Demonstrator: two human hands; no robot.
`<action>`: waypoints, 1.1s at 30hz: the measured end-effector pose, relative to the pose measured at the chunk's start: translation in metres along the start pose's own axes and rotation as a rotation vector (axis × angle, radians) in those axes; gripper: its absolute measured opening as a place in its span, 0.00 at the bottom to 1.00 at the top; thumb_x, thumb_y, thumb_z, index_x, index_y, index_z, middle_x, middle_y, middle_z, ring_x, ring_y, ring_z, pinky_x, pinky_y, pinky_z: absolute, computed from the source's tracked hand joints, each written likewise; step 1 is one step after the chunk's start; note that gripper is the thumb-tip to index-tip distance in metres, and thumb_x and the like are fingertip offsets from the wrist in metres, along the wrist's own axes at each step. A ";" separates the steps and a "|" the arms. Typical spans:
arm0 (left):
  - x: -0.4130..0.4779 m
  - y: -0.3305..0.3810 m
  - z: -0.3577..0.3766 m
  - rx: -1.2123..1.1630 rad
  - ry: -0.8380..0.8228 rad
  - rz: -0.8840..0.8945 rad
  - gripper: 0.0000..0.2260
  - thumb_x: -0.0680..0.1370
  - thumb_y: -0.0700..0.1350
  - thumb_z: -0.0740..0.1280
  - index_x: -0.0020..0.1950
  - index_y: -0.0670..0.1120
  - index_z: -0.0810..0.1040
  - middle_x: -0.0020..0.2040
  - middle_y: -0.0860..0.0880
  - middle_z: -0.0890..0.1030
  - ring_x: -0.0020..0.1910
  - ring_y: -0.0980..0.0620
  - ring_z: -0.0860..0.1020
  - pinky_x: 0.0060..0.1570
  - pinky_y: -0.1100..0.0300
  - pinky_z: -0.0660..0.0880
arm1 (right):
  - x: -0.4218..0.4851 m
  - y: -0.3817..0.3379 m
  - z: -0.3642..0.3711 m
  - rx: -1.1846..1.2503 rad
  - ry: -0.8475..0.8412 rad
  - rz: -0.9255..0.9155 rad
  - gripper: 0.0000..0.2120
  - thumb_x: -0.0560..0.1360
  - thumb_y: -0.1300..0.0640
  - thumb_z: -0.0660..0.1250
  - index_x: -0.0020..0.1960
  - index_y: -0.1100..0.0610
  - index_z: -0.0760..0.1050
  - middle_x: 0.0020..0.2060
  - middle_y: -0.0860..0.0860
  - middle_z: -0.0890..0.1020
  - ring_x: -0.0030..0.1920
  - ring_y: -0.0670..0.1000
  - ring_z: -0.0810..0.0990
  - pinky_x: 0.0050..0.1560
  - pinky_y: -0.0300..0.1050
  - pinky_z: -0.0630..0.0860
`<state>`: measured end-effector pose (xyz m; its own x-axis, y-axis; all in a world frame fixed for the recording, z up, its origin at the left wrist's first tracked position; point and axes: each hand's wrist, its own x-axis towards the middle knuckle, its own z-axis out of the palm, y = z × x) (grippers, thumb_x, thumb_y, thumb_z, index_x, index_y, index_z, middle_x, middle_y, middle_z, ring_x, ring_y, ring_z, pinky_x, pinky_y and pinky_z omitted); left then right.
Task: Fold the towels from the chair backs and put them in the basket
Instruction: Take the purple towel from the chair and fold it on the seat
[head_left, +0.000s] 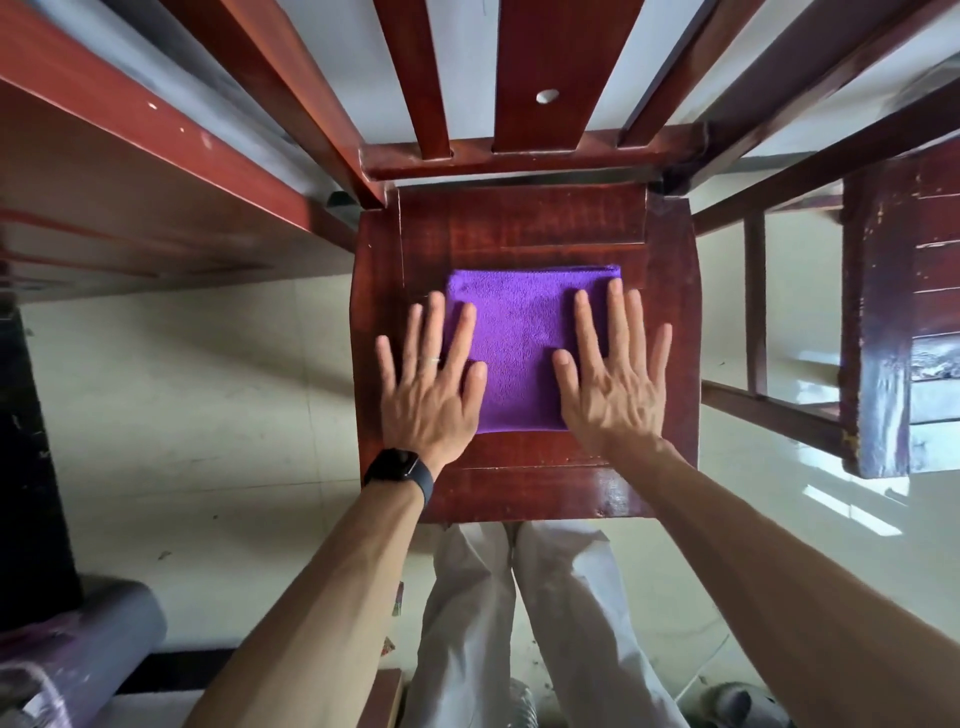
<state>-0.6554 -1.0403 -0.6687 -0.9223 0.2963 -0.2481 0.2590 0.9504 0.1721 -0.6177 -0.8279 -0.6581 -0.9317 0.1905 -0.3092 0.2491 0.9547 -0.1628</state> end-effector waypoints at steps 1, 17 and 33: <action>-0.004 -0.002 -0.003 -0.006 -0.016 -0.087 0.27 0.82 0.58 0.49 0.81 0.55 0.50 0.82 0.49 0.49 0.80 0.49 0.49 0.75 0.39 0.45 | -0.003 -0.001 -0.004 0.030 -0.003 0.063 0.30 0.83 0.40 0.47 0.82 0.47 0.46 0.82 0.55 0.48 0.81 0.56 0.46 0.77 0.66 0.45; 0.037 0.017 -0.058 -0.969 -0.294 -0.834 0.16 0.72 0.48 0.76 0.57 0.43 0.82 0.52 0.45 0.85 0.53 0.46 0.82 0.58 0.51 0.77 | 0.034 0.025 -0.058 1.023 -0.380 0.757 0.18 0.70 0.59 0.77 0.57 0.56 0.77 0.45 0.52 0.84 0.45 0.53 0.84 0.47 0.49 0.83; 0.007 0.012 -0.096 -1.293 -0.469 -0.719 0.14 0.78 0.38 0.68 0.63 0.45 0.80 0.55 0.46 0.84 0.52 0.47 0.80 0.55 0.54 0.73 | -0.001 0.044 -0.061 1.375 -0.677 0.608 0.10 0.74 0.65 0.71 0.53 0.54 0.81 0.41 0.50 0.85 0.39 0.50 0.84 0.44 0.45 0.79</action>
<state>-0.6865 -1.0363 -0.5771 -0.5064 0.0660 -0.8598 -0.8263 0.2478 0.5057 -0.6217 -0.7726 -0.6073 -0.4303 -0.0428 -0.9017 0.8889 -0.1941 -0.4150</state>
